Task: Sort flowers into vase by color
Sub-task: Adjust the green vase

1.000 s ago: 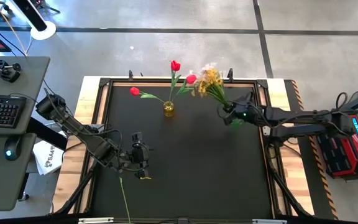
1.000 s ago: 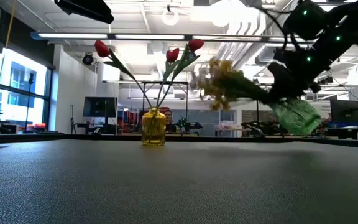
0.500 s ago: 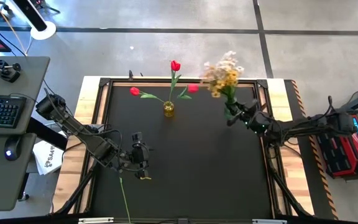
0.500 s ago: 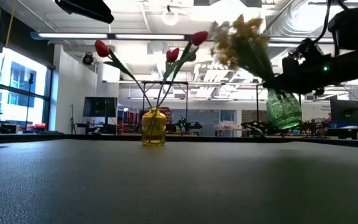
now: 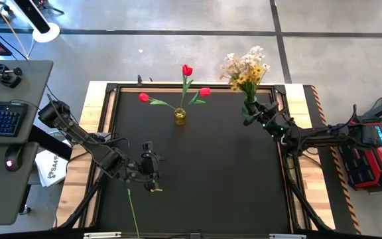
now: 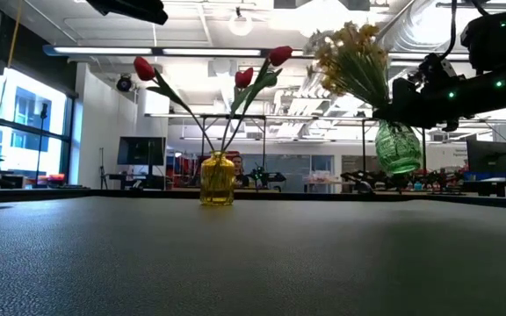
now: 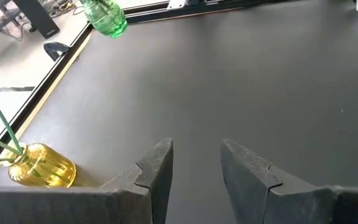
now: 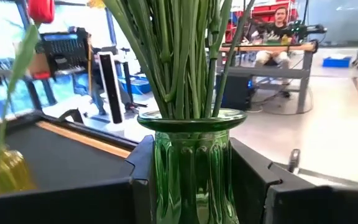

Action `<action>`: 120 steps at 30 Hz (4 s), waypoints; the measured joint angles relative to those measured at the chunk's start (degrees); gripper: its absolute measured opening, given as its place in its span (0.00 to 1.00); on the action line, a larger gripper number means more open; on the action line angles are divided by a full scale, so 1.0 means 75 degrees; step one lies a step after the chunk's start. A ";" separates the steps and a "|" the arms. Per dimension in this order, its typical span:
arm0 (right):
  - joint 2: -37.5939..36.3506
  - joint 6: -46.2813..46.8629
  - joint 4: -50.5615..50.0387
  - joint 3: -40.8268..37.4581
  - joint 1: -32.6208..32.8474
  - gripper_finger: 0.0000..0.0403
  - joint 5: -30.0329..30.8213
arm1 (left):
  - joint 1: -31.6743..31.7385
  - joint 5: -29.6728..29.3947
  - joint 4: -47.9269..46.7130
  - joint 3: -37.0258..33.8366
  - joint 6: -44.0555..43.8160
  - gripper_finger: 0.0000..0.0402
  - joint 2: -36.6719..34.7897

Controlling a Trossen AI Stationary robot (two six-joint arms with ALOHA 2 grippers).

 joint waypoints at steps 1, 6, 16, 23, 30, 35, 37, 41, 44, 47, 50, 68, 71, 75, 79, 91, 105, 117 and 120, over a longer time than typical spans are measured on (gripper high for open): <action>0.0036 0.0134 0.0054 0.0000 -0.0054 0.27 -0.0085 | 0.0000 0.0000 0.0000 0.0000 0.0000 0.30 0.0000; 0.0541 0.0364 0.0072 0.0006 -0.0160 0.27 -0.0025 | 0.0000 0.0000 0.0069 0.0000 0.0144 0.30 0.0003; 0.2292 0.0520 0.1634 -0.0108 -0.0084 0.27 0.0709 | 0.0000 0.0000 0.0108 0.0000 0.0201 0.30 0.0003; 0.3555 0.0545 0.2378 -0.0111 -0.0055 0.27 0.0766 | 0.0000 0.0000 0.0108 0.0000 0.0201 0.30 0.0003; 0.4369 0.0525 0.3113 -0.0117 0.0160 0.27 0.1272 | -0.0002 0.0000 0.0108 0.0000 0.0192 0.30 0.0003; 0.4638 0.0489 0.3170 -0.0117 0.0683 0.27 0.1685 | -0.0009 0.0000 0.0108 0.0000 0.0189 0.30 0.0003; 0.4701 0.0491 0.3119 -0.0121 0.0913 0.28 0.1985 | -0.0009 0.0000 0.0108 0.0000 0.0187 0.30 0.0003; 0.4727 0.0507 0.3021 -0.0124 0.1321 0.30 0.2573 | -0.0009 0.0000 0.0108 0.0000 0.0184 0.30 0.0003; 0.4727 0.0659 0.2843 -0.0125 0.1556 0.30 0.2861 | -0.0009 0.0000 0.0108 0.0000 0.0181 0.30 0.0003; 0.4720 0.0920 0.2569 -0.0123 0.1735 0.31 0.3043 | -0.0009 0.0000 0.0111 0.0000 0.0181 0.30 0.0003; 0.4710 0.1130 0.2342 -0.0119 0.1870 0.31 0.3148 | -0.0009 0.0000 0.0110 0.0000 0.0181 0.30 0.0003; 0.4721 0.0940 0.2201 -0.0136 0.2011 0.42 0.2902 | -0.0012 0.0000 0.0111 0.0003 0.0119 0.30 0.0006; 0.4721 0.1090 0.2114 -0.0143 0.2011 0.50 0.2855 | -0.0012 0.0000 0.0111 0.0003 0.0119 0.30 0.0003; 0.4721 0.1315 0.1862 -0.0143 0.2008 0.58 0.2942 | -0.0012 0.0000 0.0111 0.0006 0.0119 0.30 0.0005; 0.4730 0.1464 0.1699 -0.0158 0.2006 0.59 0.2975 | -0.0012 0.0000 0.0111 0.0006 0.0119 0.30 0.0005; 0.4334 0.1790 0.1170 -0.0152 0.2008 0.60 0.2916 | -0.0012 0.0000 0.0119 0.0006 0.0119 0.30 0.0005; 0.2861 0.2984 -0.0828 -0.0122 0.1956 0.60 0.2149 | -0.0009 0.0000 0.0254 0.0006 0.0181 0.30 0.0006; 0.2737 0.3166 -0.0913 -0.0108 0.1035 0.60 0.1691 | -0.0009 0.0000 0.0303 0.0006 0.0262 0.30 0.0006; 0.2737 0.3079 -0.0865 -0.0108 0.0879 0.60 0.1525 | -0.0009 0.0000 0.0303 0.0006 0.0274 0.30 0.0006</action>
